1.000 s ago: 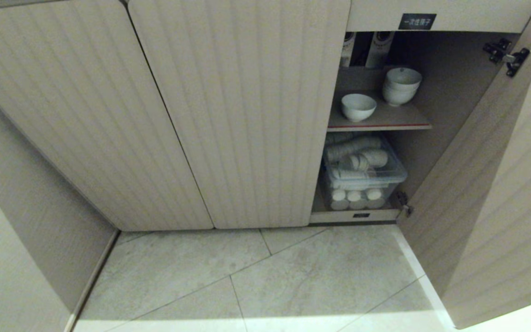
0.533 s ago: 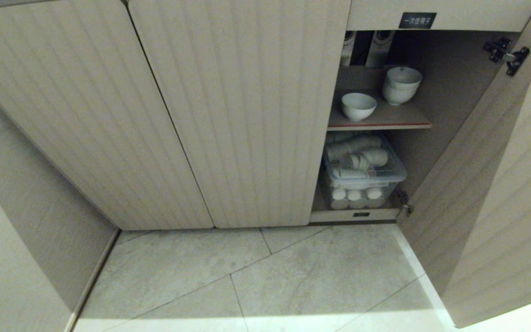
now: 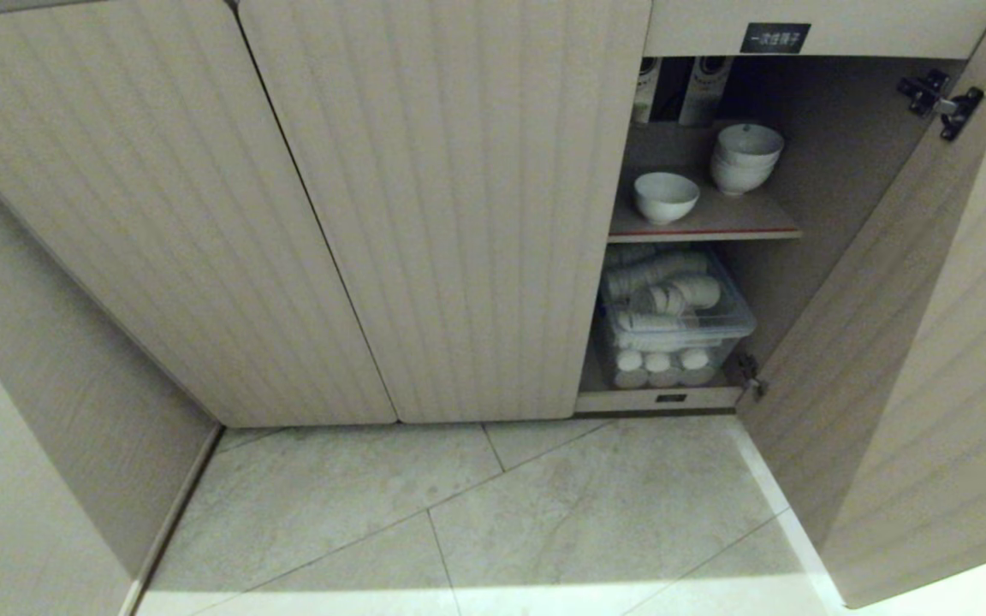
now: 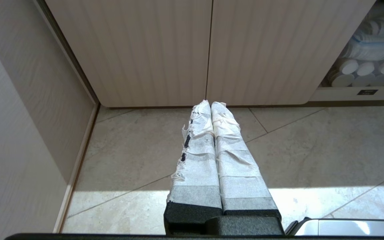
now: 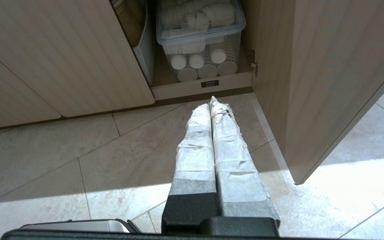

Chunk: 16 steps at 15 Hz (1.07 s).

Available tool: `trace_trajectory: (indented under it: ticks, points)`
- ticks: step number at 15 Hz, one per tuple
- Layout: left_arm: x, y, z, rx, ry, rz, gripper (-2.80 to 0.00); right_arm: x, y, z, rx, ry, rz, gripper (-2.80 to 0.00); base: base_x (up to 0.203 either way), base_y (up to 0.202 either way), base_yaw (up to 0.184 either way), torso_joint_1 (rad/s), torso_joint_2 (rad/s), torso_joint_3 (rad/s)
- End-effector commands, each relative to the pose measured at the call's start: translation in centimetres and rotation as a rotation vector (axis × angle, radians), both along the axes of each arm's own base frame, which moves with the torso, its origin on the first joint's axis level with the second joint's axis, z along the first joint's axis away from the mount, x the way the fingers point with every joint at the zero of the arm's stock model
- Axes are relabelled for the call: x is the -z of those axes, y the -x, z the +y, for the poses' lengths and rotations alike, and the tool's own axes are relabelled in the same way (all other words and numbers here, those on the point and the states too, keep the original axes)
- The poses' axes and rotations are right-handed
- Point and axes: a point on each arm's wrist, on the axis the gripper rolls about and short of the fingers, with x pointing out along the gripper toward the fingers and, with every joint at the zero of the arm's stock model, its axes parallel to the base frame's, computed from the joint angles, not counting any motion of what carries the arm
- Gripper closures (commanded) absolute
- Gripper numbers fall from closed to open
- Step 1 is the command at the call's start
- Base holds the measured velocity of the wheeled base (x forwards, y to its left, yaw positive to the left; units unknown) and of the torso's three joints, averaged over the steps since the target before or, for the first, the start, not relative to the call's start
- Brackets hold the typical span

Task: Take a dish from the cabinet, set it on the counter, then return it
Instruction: Close the cabinet door

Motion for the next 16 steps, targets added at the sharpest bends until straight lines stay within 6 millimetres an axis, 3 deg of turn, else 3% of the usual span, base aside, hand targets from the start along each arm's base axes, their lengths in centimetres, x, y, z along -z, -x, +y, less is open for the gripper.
trace_trajectory:
  ticks: [1, 10, 16]
  points:
    - [0.0, 0.0, 0.0, 0.0, 0.001, 0.0, 0.0, -0.02, -0.01, 0.0, 0.0, -0.001, 0.001, 0.0, 0.0, 0.0, 0.0, 0.0, 0.0, 0.0]
    - [0.0, 0.0, 0.0, -0.002, -0.001, 0.0, 0.0, 0.0, -0.01, 0.0, 0.0, -0.001, 0.001, 0.0, 0.0, 0.0, 0.0, 0.0, 0.0, 0.0]
    - [0.0, 0.0, 0.0, 0.0, -0.001, 0.0, 0.0, -0.02, -0.01, 0.0, 0.0, -0.001, 0.001, 0.0, 0.001, -0.167, 0.001, 0.0, 0.0, 0.005]
